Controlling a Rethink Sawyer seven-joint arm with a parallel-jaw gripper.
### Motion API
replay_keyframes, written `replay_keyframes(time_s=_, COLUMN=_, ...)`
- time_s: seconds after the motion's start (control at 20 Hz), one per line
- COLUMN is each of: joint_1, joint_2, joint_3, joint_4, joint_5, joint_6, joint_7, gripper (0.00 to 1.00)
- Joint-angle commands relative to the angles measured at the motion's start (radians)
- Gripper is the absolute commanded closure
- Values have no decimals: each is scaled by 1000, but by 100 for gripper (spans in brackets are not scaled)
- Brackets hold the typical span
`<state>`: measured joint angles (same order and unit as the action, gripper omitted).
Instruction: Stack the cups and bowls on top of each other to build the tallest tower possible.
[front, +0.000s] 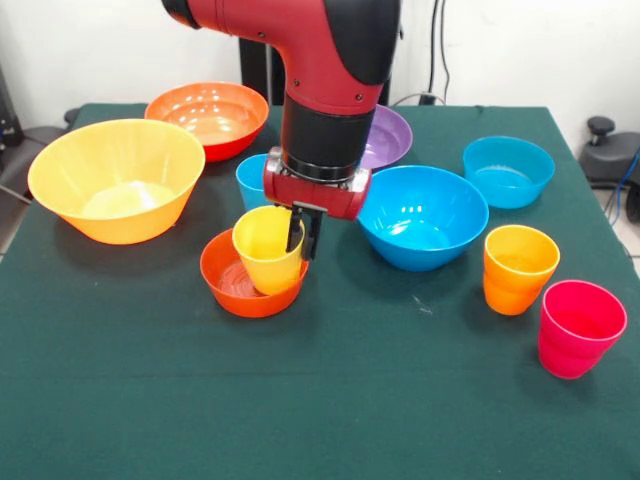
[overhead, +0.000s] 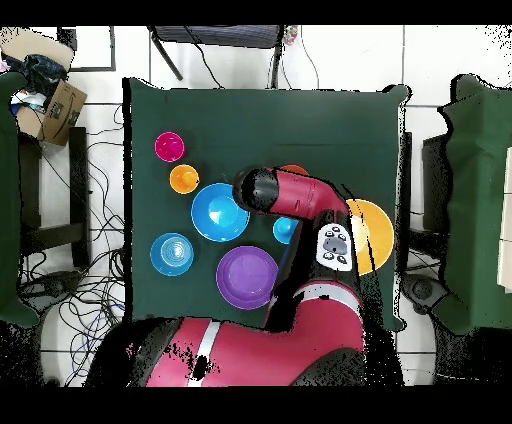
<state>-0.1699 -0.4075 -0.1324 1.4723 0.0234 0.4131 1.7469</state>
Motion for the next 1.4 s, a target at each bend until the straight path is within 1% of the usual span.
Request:
replay_keyframes(time_s=0.05, joint_1=-34, joint_2=-3, joint_3=107, joint_4=73, joint_5=20, joint_6=52, joint_7=106, gripper=100)
replay_keyframes(time_s=0.3, joint_1=-62, joint_2=-10, joint_3=145, joint_4=31, joint_5=21, joint_6=35, joint_7=77, gripper=100)
replay_keyframes(time_s=0.35, joint_1=-73, joint_2=-6, joint_3=162, joint_4=16, joint_5=24, joint_6=24, joint_7=72, gripper=100)
replay_keyframes(time_s=0.45, joint_1=-100, joint_2=0, joint_3=207, joint_4=6, joint_5=26, joint_6=-29, joint_7=63, gripper=100)
replay_keyframes(time_s=0.55, joint_1=-116, joint_2=10, joint_3=233, joint_4=-17, joint_5=29, joint_6=-51, joint_7=62, gripper=100)
replay_keyframes(time_s=0.7, joint_1=-104, joint_2=10, joint_3=223, joint_4=-46, joint_5=17, joint_6=-24, joint_7=60, gripper=100)
replay_keyframes(time_s=0.85, joint_1=-84, joint_2=16, joint_3=198, joint_4=-84, joint_5=20, joint_6=20, joint_7=80, gripper=100)
replay_keyframes(time_s=1.2, joint_1=-71, joint_2=10, joint_3=183, joint_4=-127, joint_5=29, joint_6=80, joint_7=90, gripper=100)
replay_keyframes(time_s=1.4, joint_1=-50, joint_2=6, joint_3=157, joint_4=-174, joint_5=23, joint_6=142, joint_7=85, gripper=100)
